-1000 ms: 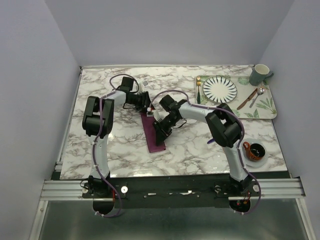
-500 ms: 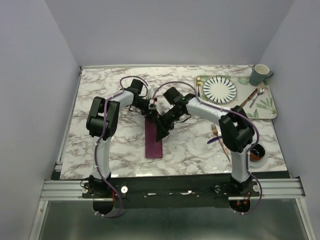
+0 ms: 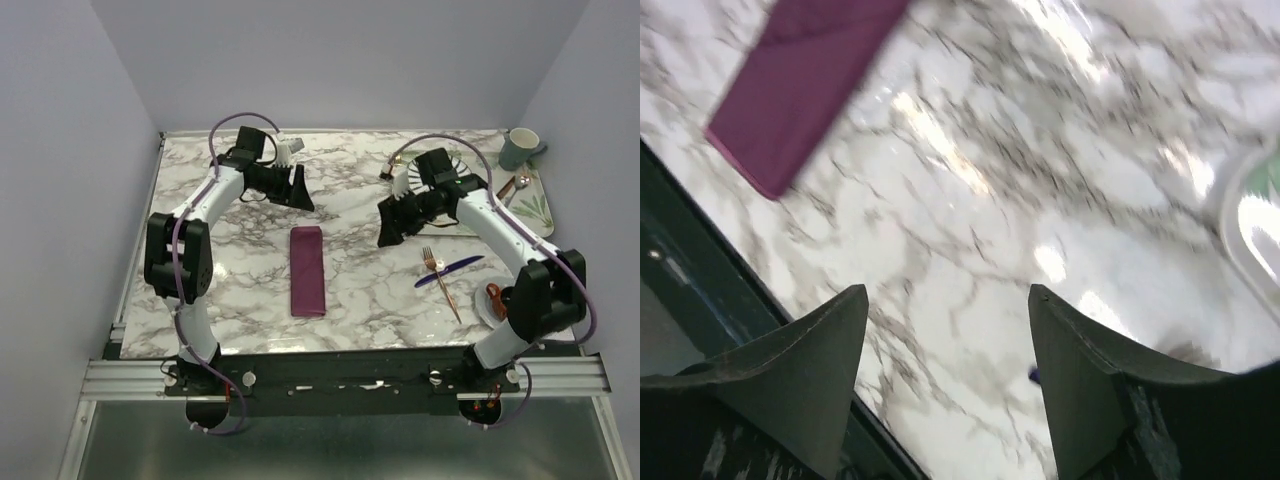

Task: Fold the napkin into a case and place the utensils inside
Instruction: Pick up the fork from the corner of the board.

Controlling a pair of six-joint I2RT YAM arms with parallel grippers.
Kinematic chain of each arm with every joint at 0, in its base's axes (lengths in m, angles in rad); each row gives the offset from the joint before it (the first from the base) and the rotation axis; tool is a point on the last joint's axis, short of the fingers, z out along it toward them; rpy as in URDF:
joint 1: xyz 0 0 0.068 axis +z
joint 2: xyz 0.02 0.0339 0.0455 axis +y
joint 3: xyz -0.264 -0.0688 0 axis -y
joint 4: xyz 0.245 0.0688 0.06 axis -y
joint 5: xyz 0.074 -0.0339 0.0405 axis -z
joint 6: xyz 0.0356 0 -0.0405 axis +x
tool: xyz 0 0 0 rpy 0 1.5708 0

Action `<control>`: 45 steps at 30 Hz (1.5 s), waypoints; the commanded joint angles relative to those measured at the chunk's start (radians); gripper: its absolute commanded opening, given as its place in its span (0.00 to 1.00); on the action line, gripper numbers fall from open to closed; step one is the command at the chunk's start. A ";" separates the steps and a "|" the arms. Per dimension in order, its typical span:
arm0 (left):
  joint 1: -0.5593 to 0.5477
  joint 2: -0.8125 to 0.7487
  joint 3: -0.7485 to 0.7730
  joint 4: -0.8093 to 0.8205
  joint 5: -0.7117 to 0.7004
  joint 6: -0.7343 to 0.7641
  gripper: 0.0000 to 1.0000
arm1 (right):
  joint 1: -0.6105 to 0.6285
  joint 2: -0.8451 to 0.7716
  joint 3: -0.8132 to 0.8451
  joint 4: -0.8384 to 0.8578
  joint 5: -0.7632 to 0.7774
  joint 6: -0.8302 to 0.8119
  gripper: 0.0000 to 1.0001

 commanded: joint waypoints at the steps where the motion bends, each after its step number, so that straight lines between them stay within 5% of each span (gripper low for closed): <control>1: 0.028 -0.126 -0.032 0.027 -0.096 0.080 0.70 | -0.076 -0.164 -0.196 -0.055 0.296 -0.082 0.72; 7: 0.038 -0.147 -0.048 -0.005 -0.122 0.104 0.70 | -0.209 -0.218 -0.373 -0.040 0.426 -0.132 0.60; 18: 0.039 -0.158 -0.095 0.015 -0.134 0.086 0.71 | -0.237 -0.080 -0.367 -0.003 0.511 -0.137 0.53; 30: 0.041 -0.190 -0.141 0.022 -0.160 0.093 0.71 | -0.240 0.031 -0.350 0.032 0.457 -0.123 0.40; 33: 0.042 -0.190 -0.141 0.019 -0.167 0.097 0.71 | -0.240 0.038 -0.349 0.035 0.448 -0.114 0.31; 37: 0.047 -0.189 -0.130 0.012 -0.170 0.101 0.71 | -0.240 -0.001 -0.326 -0.006 0.407 -0.097 0.01; 45: 0.088 -0.218 -0.159 0.065 -0.189 0.055 0.76 | -0.208 -0.137 -0.102 -0.121 0.233 0.024 0.01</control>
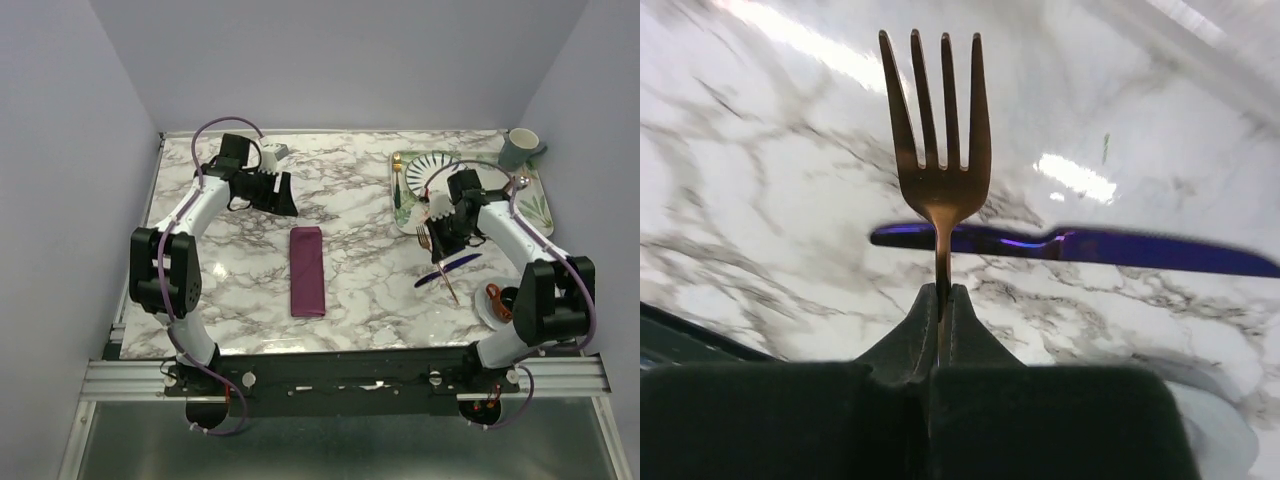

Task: Fold the napkin into a case and place the utensils inside
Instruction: Pick up the fork from the corner of the board, then insert the fork into the folded napkin.

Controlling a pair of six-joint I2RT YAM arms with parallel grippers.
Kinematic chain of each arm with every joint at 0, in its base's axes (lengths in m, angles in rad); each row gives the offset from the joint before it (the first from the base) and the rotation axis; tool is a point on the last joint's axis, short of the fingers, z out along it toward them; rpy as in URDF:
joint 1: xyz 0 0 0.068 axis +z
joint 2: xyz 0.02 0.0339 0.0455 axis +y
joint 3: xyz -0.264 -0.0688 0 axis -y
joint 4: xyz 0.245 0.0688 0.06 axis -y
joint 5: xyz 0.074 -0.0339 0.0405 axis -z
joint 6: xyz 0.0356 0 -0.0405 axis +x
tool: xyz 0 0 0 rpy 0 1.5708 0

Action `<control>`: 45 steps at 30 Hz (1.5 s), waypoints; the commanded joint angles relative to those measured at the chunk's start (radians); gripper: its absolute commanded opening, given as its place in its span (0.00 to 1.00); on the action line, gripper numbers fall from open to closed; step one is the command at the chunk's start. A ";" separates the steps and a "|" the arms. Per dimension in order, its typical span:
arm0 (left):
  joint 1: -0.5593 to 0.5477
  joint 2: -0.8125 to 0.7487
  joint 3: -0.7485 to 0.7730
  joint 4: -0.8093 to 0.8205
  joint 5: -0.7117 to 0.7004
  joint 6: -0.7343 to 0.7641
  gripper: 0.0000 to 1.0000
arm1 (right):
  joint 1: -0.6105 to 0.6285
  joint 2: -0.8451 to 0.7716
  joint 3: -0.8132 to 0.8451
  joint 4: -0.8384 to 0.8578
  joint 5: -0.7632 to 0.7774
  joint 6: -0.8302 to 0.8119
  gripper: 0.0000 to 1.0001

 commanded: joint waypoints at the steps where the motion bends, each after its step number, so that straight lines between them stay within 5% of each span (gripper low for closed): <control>1: 0.041 -0.075 -0.042 0.072 -0.038 -0.086 0.81 | 0.038 -0.060 0.220 -0.027 -0.139 0.145 0.01; 4: 0.079 -0.116 -0.105 0.164 -0.066 -0.149 0.99 | 0.115 0.030 0.334 -0.001 -0.151 0.244 0.01; 12: 0.168 -0.261 -0.288 0.356 -0.159 -0.270 0.99 | 0.343 0.338 0.870 -0.026 -0.006 0.525 0.01; 19: 0.173 -0.325 -0.418 0.444 -0.172 -0.330 0.99 | 0.539 0.555 1.150 0.043 0.160 0.627 0.01; 29: 0.212 -0.341 -0.437 0.485 -0.172 -0.330 0.99 | 0.693 0.724 1.218 0.146 0.398 0.722 0.01; 45: 0.239 -0.362 -0.480 0.494 -0.155 -0.332 0.99 | 0.707 0.802 1.138 0.159 0.389 0.789 0.01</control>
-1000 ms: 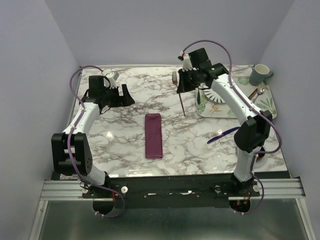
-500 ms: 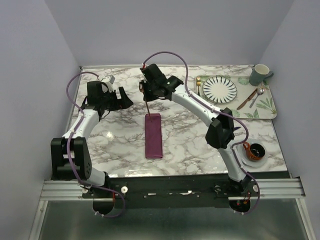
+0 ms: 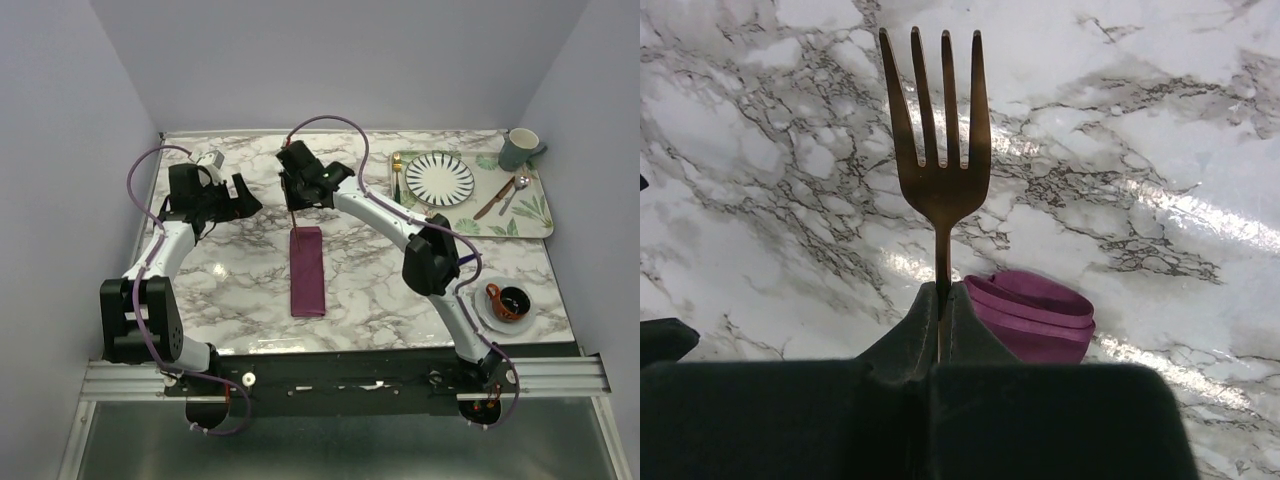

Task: Fold the napkin into a case and place the utensils inside
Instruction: Insert the fork into the folded napkin.

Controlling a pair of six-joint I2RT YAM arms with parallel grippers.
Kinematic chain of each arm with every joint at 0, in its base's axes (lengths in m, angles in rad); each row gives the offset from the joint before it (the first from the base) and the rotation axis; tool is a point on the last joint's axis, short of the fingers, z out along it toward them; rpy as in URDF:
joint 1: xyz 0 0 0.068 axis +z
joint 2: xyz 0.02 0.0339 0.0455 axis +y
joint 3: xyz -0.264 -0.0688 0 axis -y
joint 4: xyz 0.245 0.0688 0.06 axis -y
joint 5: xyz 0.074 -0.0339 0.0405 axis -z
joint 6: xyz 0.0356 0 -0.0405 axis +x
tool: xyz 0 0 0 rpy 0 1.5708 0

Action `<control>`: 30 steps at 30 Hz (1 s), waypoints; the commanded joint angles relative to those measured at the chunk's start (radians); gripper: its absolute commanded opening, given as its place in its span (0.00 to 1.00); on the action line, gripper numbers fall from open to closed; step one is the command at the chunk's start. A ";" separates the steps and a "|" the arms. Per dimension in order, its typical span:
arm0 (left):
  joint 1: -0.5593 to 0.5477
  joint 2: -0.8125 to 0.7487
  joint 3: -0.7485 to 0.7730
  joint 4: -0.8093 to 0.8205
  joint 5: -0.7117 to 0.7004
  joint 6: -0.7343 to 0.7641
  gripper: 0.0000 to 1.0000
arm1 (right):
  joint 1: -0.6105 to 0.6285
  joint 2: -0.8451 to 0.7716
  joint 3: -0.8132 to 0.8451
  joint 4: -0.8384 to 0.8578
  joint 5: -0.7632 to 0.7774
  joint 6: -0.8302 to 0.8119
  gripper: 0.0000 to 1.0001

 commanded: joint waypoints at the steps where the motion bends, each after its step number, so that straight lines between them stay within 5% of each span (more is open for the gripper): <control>1: 0.009 -0.043 -0.026 0.023 -0.001 -0.001 0.99 | 0.006 0.034 -0.030 0.007 0.017 0.042 0.01; 30: 0.050 -0.116 -0.141 0.024 0.016 0.009 0.99 | 0.021 -0.018 -0.144 -0.075 -0.088 0.154 0.01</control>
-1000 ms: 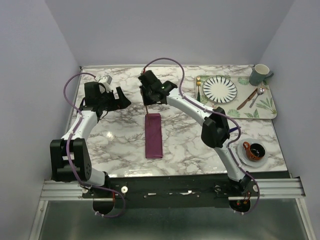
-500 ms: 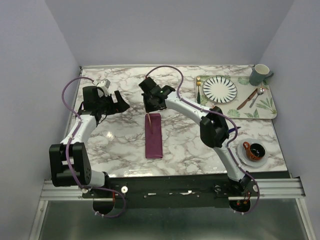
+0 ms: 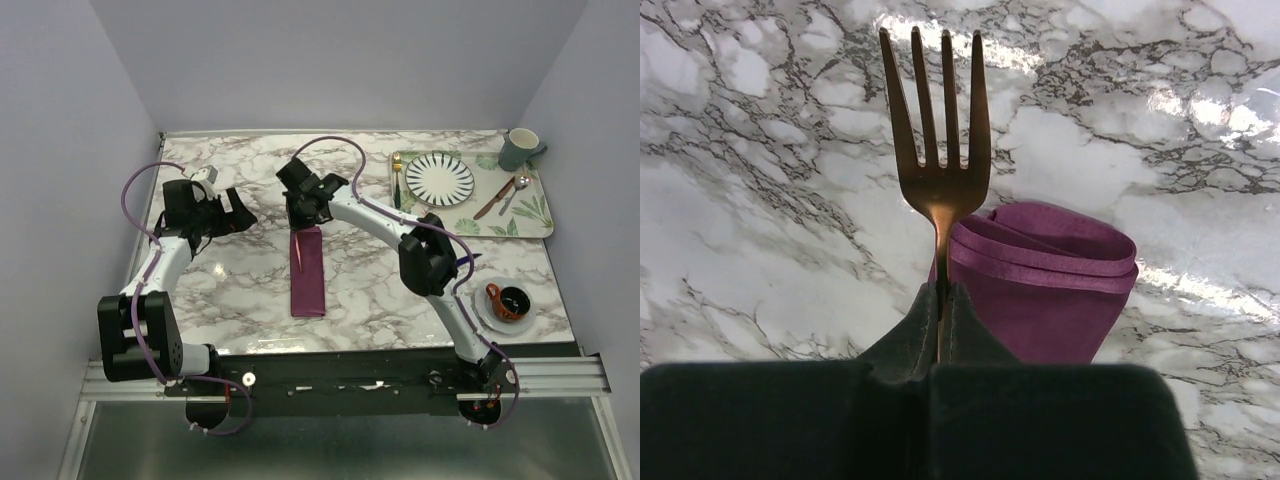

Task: Fold the napkin into a case and place the utensils inside
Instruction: Insert the fork into the folded napkin.

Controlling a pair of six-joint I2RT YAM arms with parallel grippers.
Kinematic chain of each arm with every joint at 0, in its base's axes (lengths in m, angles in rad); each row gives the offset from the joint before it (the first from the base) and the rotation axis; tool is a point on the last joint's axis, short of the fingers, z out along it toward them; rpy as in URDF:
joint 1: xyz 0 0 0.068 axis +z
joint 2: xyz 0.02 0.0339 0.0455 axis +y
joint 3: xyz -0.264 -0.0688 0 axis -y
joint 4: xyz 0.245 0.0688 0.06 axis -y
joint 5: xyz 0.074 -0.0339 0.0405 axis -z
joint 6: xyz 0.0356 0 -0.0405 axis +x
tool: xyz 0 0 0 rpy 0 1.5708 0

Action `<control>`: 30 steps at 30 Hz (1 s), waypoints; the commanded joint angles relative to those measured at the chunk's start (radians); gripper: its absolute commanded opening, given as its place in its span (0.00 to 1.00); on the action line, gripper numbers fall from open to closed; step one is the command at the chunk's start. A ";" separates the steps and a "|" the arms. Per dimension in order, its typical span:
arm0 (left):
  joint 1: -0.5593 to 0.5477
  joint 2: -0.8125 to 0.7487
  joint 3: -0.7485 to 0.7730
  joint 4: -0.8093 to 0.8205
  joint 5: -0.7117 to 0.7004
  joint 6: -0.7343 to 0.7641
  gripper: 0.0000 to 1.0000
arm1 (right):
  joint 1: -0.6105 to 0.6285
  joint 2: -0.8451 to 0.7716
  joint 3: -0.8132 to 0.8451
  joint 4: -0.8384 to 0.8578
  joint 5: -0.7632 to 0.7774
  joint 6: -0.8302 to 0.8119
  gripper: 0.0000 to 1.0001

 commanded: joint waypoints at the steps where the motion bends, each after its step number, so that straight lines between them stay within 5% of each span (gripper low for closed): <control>1: 0.013 -0.022 -0.007 0.016 0.016 0.008 0.99 | 0.013 -0.038 -0.034 -0.048 -0.031 0.042 0.01; 22: 0.019 -0.015 -0.053 0.070 0.081 -0.021 0.98 | 0.021 -0.100 -0.109 -0.058 -0.072 0.051 0.01; 27: 0.018 0.102 -0.066 0.160 0.277 -0.092 0.63 | 0.021 -0.097 -0.120 -0.054 -0.078 0.053 0.01; 30: 0.001 0.240 -0.011 0.168 0.328 -0.133 0.55 | 0.023 -0.097 -0.129 -0.056 -0.075 0.056 0.01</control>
